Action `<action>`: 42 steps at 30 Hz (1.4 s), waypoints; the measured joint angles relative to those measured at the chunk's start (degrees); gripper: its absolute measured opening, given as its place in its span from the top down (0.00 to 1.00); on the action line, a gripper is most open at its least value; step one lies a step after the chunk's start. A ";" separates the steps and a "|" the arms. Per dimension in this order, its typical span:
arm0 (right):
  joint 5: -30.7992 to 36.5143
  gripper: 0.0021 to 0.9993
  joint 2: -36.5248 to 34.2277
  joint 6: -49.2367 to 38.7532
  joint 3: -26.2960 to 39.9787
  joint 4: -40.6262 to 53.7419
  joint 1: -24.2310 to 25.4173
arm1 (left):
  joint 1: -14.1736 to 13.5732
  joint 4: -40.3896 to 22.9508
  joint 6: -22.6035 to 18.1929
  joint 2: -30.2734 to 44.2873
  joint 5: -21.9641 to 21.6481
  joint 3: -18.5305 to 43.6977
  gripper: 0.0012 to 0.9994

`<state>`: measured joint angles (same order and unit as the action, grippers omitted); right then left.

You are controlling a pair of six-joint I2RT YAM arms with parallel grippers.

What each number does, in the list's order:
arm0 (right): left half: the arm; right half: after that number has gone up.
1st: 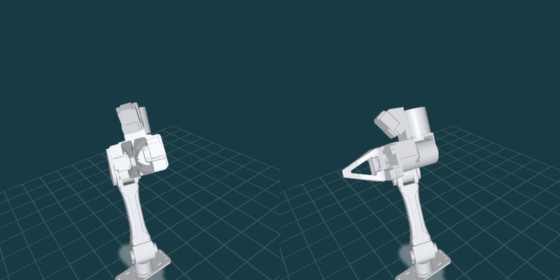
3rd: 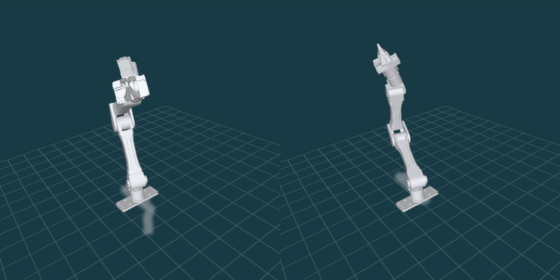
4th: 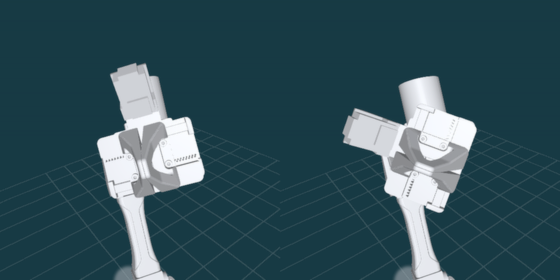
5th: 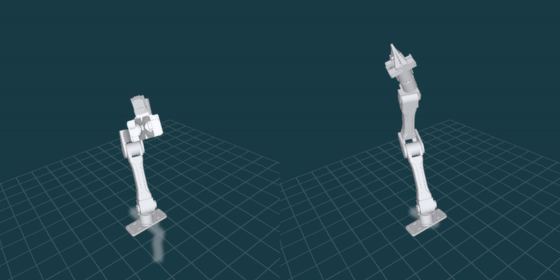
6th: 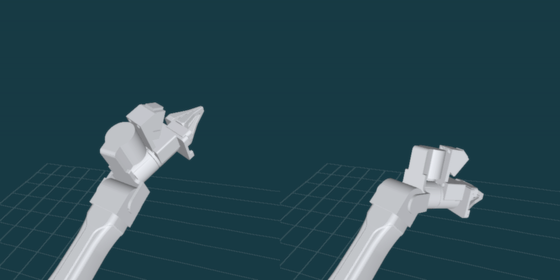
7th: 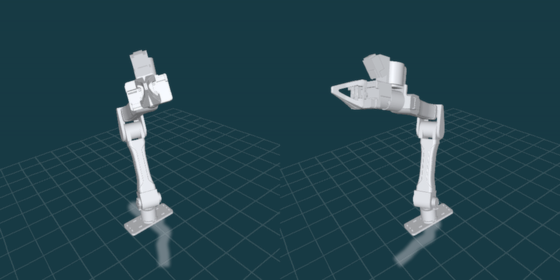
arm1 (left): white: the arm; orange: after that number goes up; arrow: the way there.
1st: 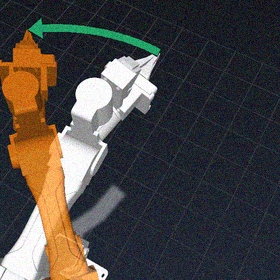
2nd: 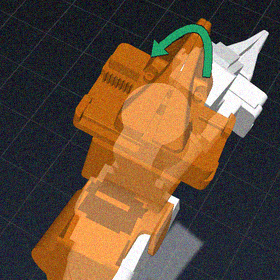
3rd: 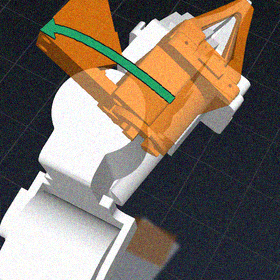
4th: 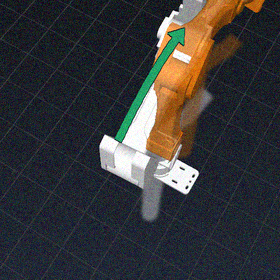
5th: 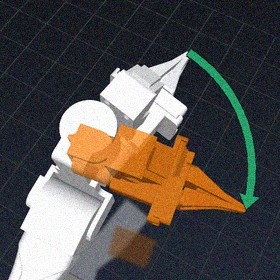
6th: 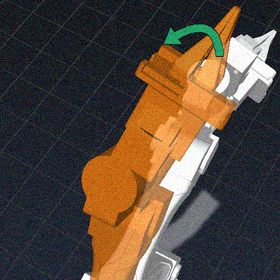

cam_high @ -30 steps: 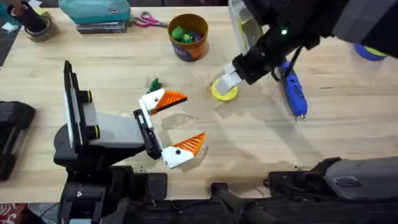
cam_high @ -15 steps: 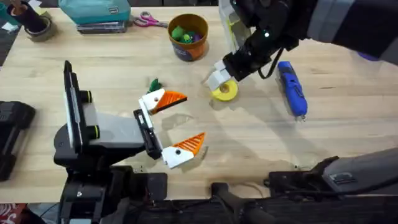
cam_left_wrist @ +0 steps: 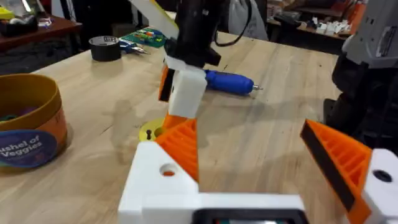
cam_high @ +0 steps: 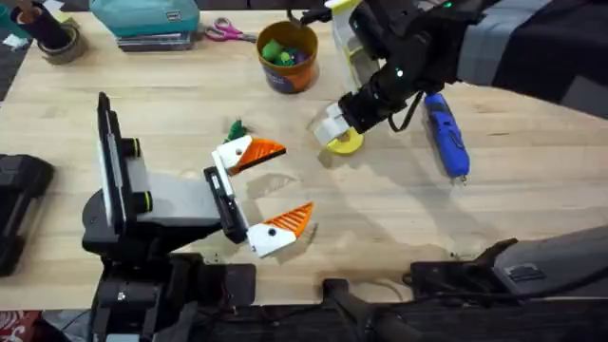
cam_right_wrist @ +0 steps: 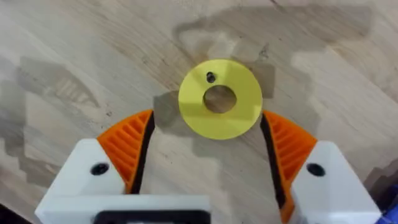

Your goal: Pick up the gripper from the table and insert it into the empty holder that is missing its gripper. Then pick up a screw, insert it into the mounting hole, and use the screwdriver to tighten it. Finally, clean up the table by picking up the vegetable and placing it into the bucket.

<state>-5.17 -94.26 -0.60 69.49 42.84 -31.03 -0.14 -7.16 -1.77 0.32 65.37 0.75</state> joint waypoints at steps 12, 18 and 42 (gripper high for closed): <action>0.02 0.00 -4.74 -0.68 -0.83 -5.14 0.00 | 0.00 0.00 -0.01 -0.02 -0.01 0.00 0.01; 0.02 0.03 -4.87 -0.70 -0.85 -6.96 -0.15 | 0.00 0.00 -0.01 0.00 -0.01 0.00 0.01; 3.15 0.33 -6.10 -0.68 -0.87 -8.65 -2.21 | 0.00 0.00 -0.01 0.00 -0.01 0.00 0.01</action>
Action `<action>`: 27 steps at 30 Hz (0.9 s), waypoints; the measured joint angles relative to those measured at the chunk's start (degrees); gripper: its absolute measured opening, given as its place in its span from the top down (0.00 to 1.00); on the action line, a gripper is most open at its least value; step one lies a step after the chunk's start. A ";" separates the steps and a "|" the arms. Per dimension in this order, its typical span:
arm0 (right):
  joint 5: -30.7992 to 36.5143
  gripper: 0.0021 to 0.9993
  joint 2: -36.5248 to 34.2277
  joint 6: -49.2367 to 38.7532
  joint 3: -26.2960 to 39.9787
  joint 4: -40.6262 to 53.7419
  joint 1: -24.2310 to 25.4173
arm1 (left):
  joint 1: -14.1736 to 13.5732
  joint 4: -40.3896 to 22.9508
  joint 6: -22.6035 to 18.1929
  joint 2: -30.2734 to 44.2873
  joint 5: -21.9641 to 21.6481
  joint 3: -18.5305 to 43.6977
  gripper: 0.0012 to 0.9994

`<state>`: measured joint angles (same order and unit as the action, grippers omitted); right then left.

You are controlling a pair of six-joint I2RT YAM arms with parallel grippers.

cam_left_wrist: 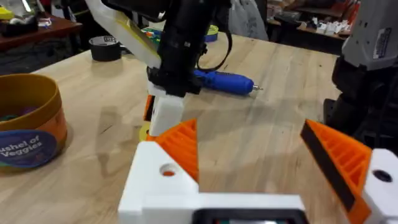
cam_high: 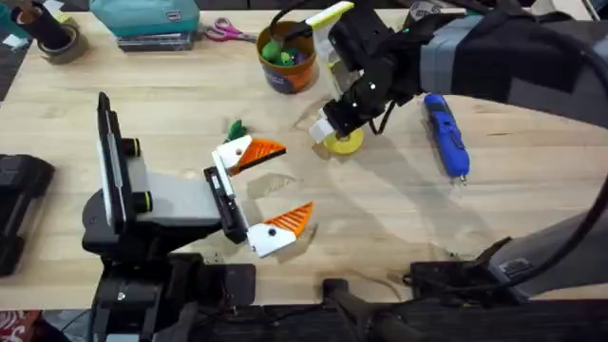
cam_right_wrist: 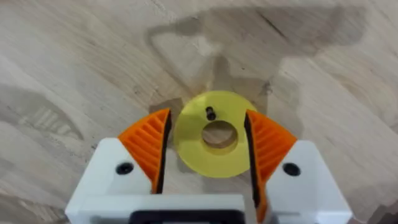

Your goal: Pick up the gripper from the table and insert it into the empty holder that is missing its gripper. Then pick up a screw, insert it into the mounting hole, and use the screwdriver to tighten it. Finally, clean up the table by picking up the vegetable and placing it into the bucket.

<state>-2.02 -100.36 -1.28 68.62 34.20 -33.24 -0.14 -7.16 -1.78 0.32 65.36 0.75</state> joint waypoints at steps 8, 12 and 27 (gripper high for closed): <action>0.92 0.37 -0.22 0.48 0.00 -0.02 -0.24 | 0.00 0.00 0.00 -0.02 0.02 0.00 0.01; 0.94 0.42 -1.10 0.72 0.00 0.00 -0.24 | 0.00 0.00 0.00 0.00 0.02 0.00 0.01; 1.14 0.58 -1.39 0.90 -0.02 -0.29 -0.50 | 0.00 0.00 0.00 0.00 0.02 0.00 0.01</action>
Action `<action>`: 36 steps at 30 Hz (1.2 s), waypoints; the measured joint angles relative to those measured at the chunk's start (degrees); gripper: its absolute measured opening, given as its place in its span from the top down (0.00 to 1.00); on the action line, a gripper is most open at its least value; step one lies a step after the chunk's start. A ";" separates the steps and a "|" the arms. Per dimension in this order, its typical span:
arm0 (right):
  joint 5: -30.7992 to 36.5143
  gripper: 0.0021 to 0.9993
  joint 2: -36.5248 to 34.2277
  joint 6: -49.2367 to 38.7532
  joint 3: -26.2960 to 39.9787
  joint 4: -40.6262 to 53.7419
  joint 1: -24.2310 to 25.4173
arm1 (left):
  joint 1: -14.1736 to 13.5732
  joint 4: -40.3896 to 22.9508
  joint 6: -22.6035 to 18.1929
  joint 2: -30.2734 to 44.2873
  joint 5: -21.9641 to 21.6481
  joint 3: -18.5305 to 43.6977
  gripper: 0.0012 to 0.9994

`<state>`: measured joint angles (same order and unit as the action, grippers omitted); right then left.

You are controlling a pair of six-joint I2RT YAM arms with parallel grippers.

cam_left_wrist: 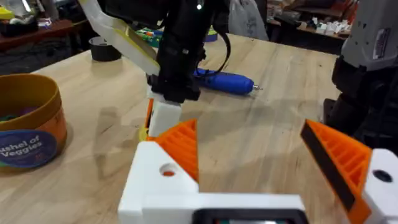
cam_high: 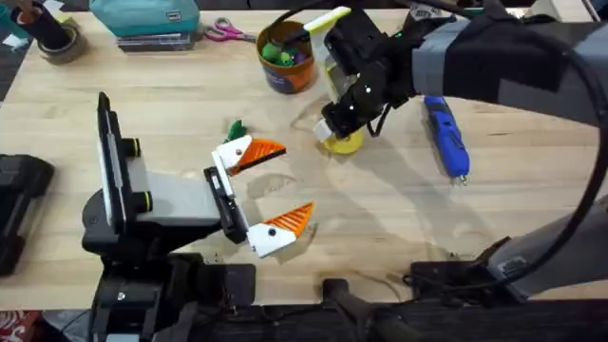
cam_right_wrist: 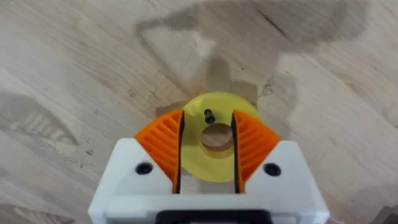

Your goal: Pick up the gripper from the table and insert it into the empty holder that is missing its gripper. Then pick up a screw, insert it into the mounting hole, and use the screwdriver to tighten it. Finally, clean up the table by picking up the vegetable and placing it into the bucket.

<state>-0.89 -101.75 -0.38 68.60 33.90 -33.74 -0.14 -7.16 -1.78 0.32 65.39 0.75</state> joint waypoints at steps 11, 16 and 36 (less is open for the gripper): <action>0.00 0.73 0.00 0.01 0.00 -0.74 0.00 | 0.00 0.00 0.00 0.00 -0.02 0.00 0.01; 0.02 0.90 0.00 0.00 0.00 -0.77 0.00 | 0.00 0.00 0.00 -0.02 0.00 0.00 0.01; 0.09 1.00 0.00 0.17 0.00 -1.47 0.00 | 0.00 0.00 0.00 -0.01 -0.01 0.00 0.01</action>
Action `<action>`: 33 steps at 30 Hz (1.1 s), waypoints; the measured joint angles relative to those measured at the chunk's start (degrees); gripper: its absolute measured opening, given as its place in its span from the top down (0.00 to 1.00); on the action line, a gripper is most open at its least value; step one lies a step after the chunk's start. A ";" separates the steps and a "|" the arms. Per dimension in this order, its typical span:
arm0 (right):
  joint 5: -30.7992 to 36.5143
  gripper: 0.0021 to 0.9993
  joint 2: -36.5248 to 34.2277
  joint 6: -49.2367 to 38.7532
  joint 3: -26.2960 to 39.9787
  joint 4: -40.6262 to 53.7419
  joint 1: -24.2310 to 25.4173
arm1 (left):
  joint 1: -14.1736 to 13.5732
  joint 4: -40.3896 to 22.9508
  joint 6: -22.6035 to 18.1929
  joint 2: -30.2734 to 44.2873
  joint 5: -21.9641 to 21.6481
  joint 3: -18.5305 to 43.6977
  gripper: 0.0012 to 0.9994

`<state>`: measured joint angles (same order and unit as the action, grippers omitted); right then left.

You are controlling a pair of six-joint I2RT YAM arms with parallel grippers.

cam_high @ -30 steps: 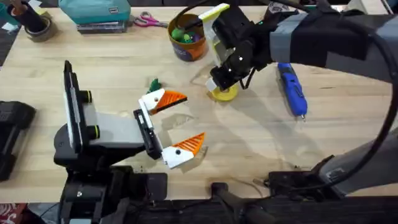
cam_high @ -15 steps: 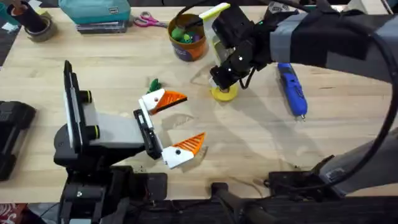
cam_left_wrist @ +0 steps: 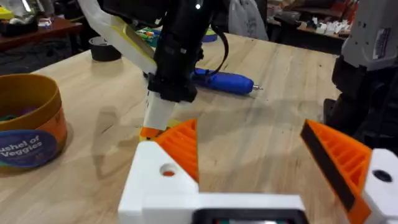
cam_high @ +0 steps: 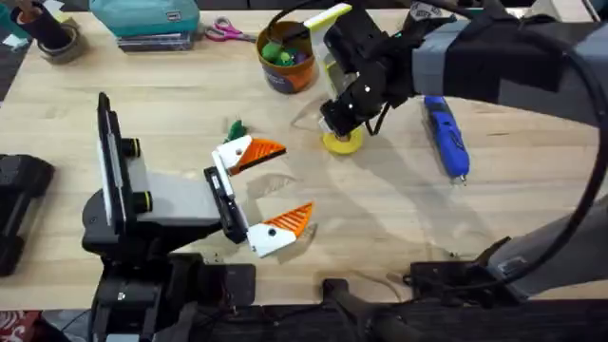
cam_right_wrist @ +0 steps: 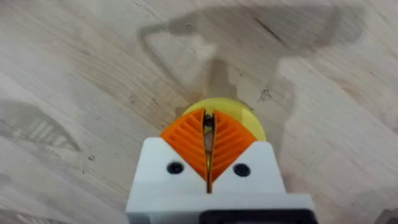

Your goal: Pick up the gripper from the table and insert it into the empty holder that is missing its gripper. Then pick up a screw, insert it into the mounting hole, and use the screwdriver to tighten it. Finally, clean up the table by picking up the vegetable and placing it into the bucket.

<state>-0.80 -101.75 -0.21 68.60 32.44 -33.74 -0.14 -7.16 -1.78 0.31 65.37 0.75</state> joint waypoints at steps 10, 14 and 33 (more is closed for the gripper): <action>0.13 1.00 1.86 0.00 1.02 3.38 0.00 | 0.00 0.00 0.00 0.00 0.01 0.00 0.01; 0.15 1.00 4.96 0.00 4.60 7.32 0.00 | 0.00 0.00 0.00 -0.01 -0.01 0.00 0.01; 0.15 1.00 12.07 -2.76 30.29 33.96 0.00 | 0.00 -0.02 0.00 -0.01 0.00 0.00 0.01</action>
<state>-0.64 -89.69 -2.97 98.89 66.39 -33.74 -0.14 -7.18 -1.78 0.30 65.37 0.75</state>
